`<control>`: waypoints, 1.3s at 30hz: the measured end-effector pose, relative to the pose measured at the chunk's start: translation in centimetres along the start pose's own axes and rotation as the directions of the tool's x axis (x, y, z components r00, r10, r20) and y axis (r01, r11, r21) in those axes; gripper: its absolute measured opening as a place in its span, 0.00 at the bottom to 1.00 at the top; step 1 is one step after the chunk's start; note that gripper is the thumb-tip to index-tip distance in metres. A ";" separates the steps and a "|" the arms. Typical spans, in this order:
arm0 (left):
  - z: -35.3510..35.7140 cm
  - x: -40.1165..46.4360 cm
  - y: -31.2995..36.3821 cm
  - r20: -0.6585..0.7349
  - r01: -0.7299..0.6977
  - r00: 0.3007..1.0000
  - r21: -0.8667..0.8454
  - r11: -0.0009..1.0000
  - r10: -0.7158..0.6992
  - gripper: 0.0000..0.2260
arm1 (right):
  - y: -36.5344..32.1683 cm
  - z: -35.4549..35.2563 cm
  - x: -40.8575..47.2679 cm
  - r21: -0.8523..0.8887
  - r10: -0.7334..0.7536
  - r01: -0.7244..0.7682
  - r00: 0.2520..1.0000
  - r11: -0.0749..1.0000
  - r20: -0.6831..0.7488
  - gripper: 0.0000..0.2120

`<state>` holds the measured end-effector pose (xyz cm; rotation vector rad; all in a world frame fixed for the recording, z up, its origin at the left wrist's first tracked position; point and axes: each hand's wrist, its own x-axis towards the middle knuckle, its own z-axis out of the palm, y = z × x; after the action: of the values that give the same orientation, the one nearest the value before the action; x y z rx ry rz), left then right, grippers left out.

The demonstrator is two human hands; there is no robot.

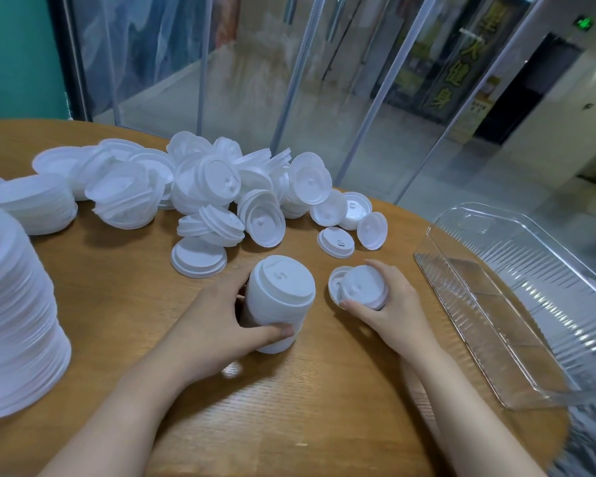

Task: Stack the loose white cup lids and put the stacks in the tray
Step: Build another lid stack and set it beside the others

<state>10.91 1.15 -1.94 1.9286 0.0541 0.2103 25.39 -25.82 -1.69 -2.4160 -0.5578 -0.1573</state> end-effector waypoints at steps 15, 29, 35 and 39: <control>0.1 -0.1 0.4 -0.004 -0.011 1.000 -0.012 1.000 0.010 0.32 | -11.2 -0.5 -1.6 0.480 -0.107 0.102 0.994 0.871 -0.017 0.35; -0.1 -0.2 0.4 0.022 0.002 1.000 -0.071 0.998 0.000 0.32 | -12.0 3.5 -2.1 0.495 -0.104 0.020 0.984 0.869 0.144 0.34; 0.0 -0.1 0.4 0.021 -0.008 1.000 -0.061 0.998 0.010 0.34 | -11.7 3.2 -2.2 0.451 -0.132 0.048 0.979 0.891 0.158 0.32; 0.0 -0.2 0.6 -0.006 -0.035 0.999 -0.059 0.998 0.035 0.36 | -11.6 2.9 -2.1 0.411 -0.155 0.073 0.973 0.909 0.171 0.34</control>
<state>10.63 0.92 -1.38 1.8713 0.0169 0.2375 18.38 -16.61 2.14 -2.0070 -0.7450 0.1438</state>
